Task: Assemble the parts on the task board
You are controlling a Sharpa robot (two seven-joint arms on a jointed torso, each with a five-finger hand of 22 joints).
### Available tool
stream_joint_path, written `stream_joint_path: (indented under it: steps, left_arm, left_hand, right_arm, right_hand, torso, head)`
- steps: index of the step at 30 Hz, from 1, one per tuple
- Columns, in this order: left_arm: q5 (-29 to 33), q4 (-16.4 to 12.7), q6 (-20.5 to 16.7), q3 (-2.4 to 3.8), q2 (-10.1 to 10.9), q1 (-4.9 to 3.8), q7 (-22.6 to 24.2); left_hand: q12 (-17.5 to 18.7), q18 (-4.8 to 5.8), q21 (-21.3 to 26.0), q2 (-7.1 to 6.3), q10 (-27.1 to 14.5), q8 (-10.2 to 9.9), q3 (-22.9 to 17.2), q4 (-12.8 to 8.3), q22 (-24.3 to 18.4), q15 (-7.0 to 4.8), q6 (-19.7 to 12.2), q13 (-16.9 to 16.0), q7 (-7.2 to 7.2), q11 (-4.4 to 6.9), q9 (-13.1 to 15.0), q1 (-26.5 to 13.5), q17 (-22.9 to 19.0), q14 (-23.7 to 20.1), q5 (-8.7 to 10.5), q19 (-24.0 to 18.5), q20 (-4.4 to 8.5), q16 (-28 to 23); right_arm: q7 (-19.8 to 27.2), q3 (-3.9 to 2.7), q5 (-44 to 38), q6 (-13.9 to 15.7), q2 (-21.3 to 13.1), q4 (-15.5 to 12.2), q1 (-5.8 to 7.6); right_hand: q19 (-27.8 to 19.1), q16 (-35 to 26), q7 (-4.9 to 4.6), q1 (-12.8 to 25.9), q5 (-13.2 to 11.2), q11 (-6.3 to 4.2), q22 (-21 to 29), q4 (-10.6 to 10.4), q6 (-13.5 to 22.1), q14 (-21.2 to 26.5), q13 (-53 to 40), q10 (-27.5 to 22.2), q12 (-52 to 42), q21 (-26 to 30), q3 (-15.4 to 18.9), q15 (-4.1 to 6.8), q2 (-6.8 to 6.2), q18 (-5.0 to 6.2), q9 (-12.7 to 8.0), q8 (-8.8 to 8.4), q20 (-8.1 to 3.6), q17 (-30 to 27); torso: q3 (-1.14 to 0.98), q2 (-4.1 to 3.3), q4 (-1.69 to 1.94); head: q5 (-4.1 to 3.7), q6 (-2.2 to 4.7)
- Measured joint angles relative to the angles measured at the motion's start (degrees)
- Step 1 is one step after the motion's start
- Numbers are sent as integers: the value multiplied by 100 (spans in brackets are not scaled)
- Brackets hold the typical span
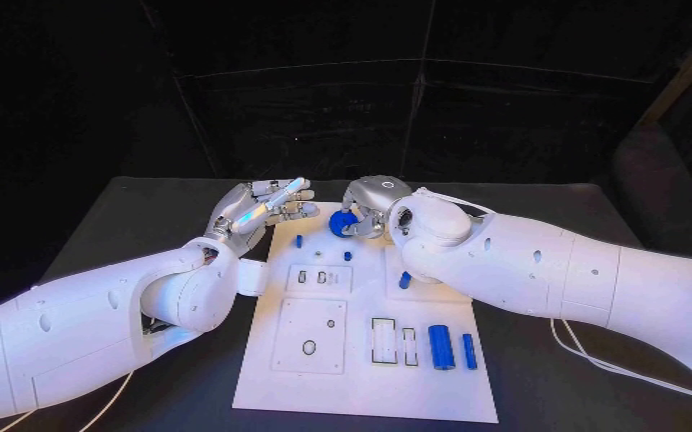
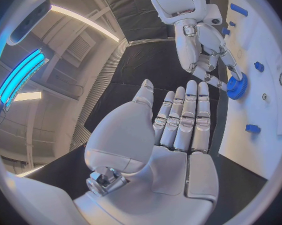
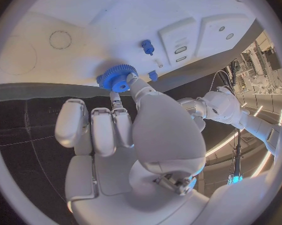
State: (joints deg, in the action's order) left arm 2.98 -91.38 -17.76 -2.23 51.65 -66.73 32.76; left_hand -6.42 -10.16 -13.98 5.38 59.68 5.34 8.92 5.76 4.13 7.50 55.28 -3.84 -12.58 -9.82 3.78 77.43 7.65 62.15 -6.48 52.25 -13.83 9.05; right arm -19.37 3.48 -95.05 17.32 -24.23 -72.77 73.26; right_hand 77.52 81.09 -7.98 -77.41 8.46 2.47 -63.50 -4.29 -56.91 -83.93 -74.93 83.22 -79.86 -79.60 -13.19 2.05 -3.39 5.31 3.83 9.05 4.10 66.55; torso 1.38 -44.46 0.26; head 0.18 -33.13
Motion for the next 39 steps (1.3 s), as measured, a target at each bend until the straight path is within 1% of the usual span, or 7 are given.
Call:
stream_joint_path:
  steps: [2, 5, 9, 13, 19, 22, 39]
  left_arm:
    - [0, -2, 0, 0, -2, 0, 0]
    - [-1, -5, -1, 0, -2, 0, 0]
    - [-1, -5, -2, 0, 0, 0, 0]
    - [-2, -5, -5, 0, 5, -2, -1]
    - [-2, -5, -13, 0, 9, -6, -7]
    - [-3, -4, -16, 0, 11, -9, -10]
    - [-4, 11, -21, 0, 23, -15, -39]
  left_hand:
    - [0, 0, 0, 0, 0, 0, 0, 0, 0, 0, 0, 0, 0, 0, 0, 0, 0, 0, 0, 0, 0, 0]
    - [0, 0, 0, 0, 0, 0, 0, 0, 0, 0, 0, 0, 0, 0, 0, 0, 0, 0, 0, 0, 0, 0]
    - [0, 0, 0, 0, 0, 0, 0, 0, 0, 0, 0, 0, 0, 0, 0, 0, 2, 0, 0, 5, -5, 0]
    - [0, 0, 0, 0, 0, 0, 0, 0, 0, 0, 0, 0, 0, 0, 0, 0, 6, 0, 0, 20, -20, 0]
    - [0, 0, 0, 0, 0, -8, 0, 0, 0, 0, 0, 0, 0, 0, 0, 0, 6, 0, 0, 20, -20, 0]
    - [0, -1, 0, 0, 0, -21, 0, 0, 0, 0, 0, 0, 0, 0, 0, 0, 5, 0, 0, 20, -20, 0]
    - [0, 0, 0, 0, 0, -21, 0, 0, 1, 0, 0, 0, 0, 0, 0, 0, 4, 0, 0, 20, -20, 0]
  right_arm:
    - [0, -2, -5, -23, 19, 24, 0]
    - [9, -6, -6, -72, 52, 61, 6]
    - [20, -6, -6, -148, 84, 109, 7]
    - [37, -9, 12, -212, 107, 140, 11]
    - [59, -15, 73, -300, 118, 147, 19]
    - [63, -4, 105, -363, 117, 147, 14]
    - [1, 2, 192, -506, 54, 60, -2]
  right_hand:
    - [0, 0, 22, 78, 90, 32, 6, -22, 67, -3, 0, -33, 64, 0, -22, -3, -77, 0, 9, -69, 0, -26]
    - [8, 0, -41, 162, 221, 82, 34, -18, 273, 1, 0, -82, 145, 0, 5, -45, -160, 1, 20, -199, 33, -74]
    - [-11, 0, -86, 246, 222, 104, 47, -76, 395, -11, 0, -105, 189, 0, 93, -73, -244, 1, -7, -326, 52, -104]
    - [-11, 0, -138, 311, 73, 143, 64, -144, 573, -11, 0, -144, 221, 0, 240, -113, -310, 1, -8, -462, 92, -120]
    - [-32, -23, -141, 357, 72, 163, 70, -249, 581, 9, 0, -164, 221, 0, 376, -134, -355, 1, -6, -491, 113, -141]
    - [-17, -23, -141, 394, 71, 163, 70, -302, 580, 9, 0, -164, 221, 0, 430, -134, -328, 1, 5, -490, 129, -141]
    - [-13, -23, -132, 393, -12, 163, 73, -374, 573, 9, 1, -164, 221, 0, 532, -134, -329, 1, 14, -503, 133, -173]
  torso:
    - [-1, 0, 0]
    - [-1, 0, 0]
    - [-2, 0, 0]
    - [-2, 1, 0]
    - [-1, 2, 0]
    - [-1, 2, 1]
    - [-3, 2, 2]
  head:
    - [4, -5]
    - [7, -9]
    - [-3, -13]
    - [-11, -16]
    - [-14, -25]
    - [-9, -31]
    - [7, -43]
